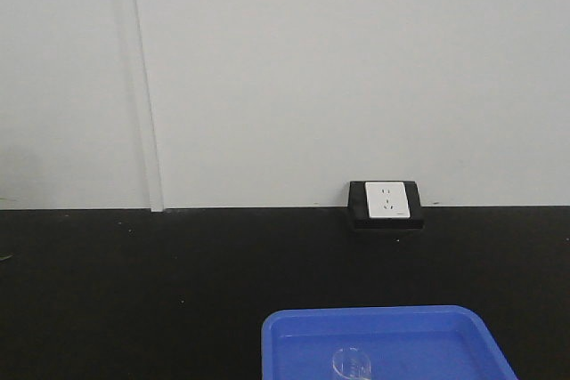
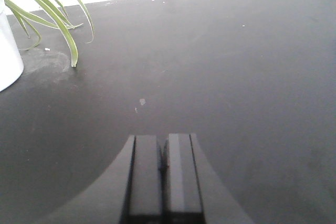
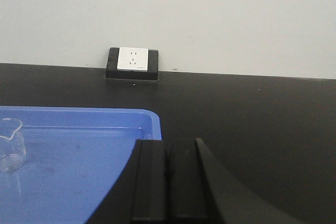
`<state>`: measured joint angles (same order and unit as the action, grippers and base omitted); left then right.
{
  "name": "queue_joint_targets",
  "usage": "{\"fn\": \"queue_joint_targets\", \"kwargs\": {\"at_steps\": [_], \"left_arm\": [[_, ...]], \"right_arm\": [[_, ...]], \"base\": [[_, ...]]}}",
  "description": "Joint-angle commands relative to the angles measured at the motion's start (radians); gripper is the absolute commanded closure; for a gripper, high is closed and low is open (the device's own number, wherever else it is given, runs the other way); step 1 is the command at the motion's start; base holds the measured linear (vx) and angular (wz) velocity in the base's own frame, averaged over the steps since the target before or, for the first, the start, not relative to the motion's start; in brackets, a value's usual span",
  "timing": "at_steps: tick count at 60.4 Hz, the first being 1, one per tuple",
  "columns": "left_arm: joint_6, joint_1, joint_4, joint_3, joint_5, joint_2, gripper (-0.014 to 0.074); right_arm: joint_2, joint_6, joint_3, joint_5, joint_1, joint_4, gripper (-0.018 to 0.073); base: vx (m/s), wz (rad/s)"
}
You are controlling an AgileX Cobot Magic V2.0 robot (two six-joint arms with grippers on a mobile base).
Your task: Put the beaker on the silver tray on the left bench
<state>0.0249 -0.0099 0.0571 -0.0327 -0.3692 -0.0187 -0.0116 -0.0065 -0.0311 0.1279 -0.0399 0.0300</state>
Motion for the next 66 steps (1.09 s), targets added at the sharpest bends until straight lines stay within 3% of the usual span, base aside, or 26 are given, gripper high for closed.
{"fn": "queue_joint_targets", "kwargs": {"at_steps": [1,52,66], "left_arm": [[-0.002,-0.005,-0.003,-0.020,0.081,-0.007,0.0595],[-0.002,-0.005,-0.003,-0.020,0.081,-0.007,0.0595],[-0.002,-0.005,-0.003,-0.020,0.081,-0.007,0.0595]], "right_arm": [[-0.011,-0.005,-0.006,-0.086,-0.001,0.001,0.0570],[-0.011,-0.014,-0.006,-0.087,-0.001,0.006,0.0571],[-0.011,-0.017,-0.006,-0.172,-0.001,0.009,0.0571]], "base": [[0.00,0.00],[0.00,0.00],[0.00,0.00]]}}
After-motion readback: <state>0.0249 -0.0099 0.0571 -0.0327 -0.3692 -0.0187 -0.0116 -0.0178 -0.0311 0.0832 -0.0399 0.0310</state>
